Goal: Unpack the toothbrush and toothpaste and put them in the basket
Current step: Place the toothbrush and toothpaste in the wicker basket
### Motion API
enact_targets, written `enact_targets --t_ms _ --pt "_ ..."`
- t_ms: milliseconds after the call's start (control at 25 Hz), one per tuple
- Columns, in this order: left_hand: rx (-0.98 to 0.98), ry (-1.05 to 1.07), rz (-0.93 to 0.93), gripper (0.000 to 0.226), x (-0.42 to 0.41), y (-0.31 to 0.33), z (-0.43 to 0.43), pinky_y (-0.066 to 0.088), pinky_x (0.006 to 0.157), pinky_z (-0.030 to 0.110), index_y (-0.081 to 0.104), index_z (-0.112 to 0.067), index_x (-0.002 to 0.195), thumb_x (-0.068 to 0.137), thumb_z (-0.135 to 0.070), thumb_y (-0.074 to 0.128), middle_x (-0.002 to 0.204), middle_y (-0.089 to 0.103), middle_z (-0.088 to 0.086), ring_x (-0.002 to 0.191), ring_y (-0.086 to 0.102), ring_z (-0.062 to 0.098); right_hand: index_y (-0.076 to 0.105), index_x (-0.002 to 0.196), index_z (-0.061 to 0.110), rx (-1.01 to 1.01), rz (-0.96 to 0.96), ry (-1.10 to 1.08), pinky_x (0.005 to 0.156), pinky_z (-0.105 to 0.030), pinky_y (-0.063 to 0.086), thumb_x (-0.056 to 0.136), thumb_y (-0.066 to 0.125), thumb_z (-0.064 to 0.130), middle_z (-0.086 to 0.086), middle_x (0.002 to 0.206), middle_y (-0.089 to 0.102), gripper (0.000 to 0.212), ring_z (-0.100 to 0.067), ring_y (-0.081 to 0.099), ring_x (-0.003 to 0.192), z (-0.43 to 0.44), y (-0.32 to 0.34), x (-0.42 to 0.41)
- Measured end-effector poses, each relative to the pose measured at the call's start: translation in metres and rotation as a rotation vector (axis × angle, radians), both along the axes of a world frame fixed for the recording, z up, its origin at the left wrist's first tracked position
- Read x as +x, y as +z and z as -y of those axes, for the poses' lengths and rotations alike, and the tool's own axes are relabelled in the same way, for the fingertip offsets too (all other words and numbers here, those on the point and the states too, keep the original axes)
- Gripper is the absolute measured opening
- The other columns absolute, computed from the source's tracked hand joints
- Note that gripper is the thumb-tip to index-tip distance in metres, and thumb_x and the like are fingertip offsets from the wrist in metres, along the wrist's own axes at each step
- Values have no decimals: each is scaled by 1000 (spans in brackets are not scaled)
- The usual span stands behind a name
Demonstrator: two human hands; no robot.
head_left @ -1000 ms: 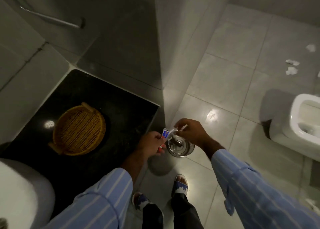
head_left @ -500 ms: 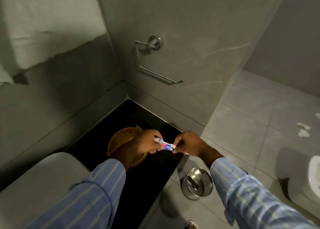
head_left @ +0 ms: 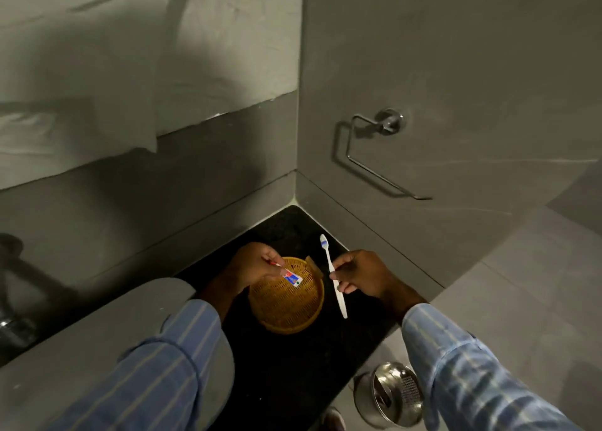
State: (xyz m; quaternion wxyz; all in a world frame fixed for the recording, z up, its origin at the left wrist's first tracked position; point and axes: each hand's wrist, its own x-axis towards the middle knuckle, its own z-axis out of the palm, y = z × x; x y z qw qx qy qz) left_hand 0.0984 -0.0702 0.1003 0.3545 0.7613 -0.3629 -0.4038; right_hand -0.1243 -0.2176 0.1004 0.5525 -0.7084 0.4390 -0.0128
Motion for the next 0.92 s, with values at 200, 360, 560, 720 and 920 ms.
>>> enact_targets --t_ms 200,360,560,720,920 --pt "119 77 169 39 22 -29 7 59 67 32 69 -11 89 58 -19 90 81 72 4 76 70 20 74 93 10 4 -44 111 64 -29 61 84 73 11 -12 79 74 9 -18 72 64 20 -34 67" --pt "206 103 193 26 29 -61 22 54 64 28 69 -13 79 63 -19 88 77 67 1 76 67 19 76 94 6 -10 -133 210 59 -18 57 87 70 16 -9 81 74 14 -8 69 61 32 -73 114" --pt "316 -12 295 16 45 -92 43 54 83 32 74 -7 91 78 -17 74 98 75 10 93 69 25 76 99 0 31 -181 266 75 -36 63 84 72 6 -16 92 76 17 -24 75 77 42 -122 162" --pt "430 -51 385 20 54 -109 53 49 82 32 72 -5 95 85 -22 65 101 72 13 96 67 28 74 100 -1 -26 -269 363 80 -43 61 83 69 11 -18 98 75 22 -32 74 91 44 -158 181" --pt "486 -18 394 20 66 -122 56 48 86 31 71 -8 98 85 -24 66 107 71 13 100 65 27 74 99 -1 -112 -368 438 81 -41 60 77 77 10 -17 103 74 25 -33 71 96 47 -188 190"
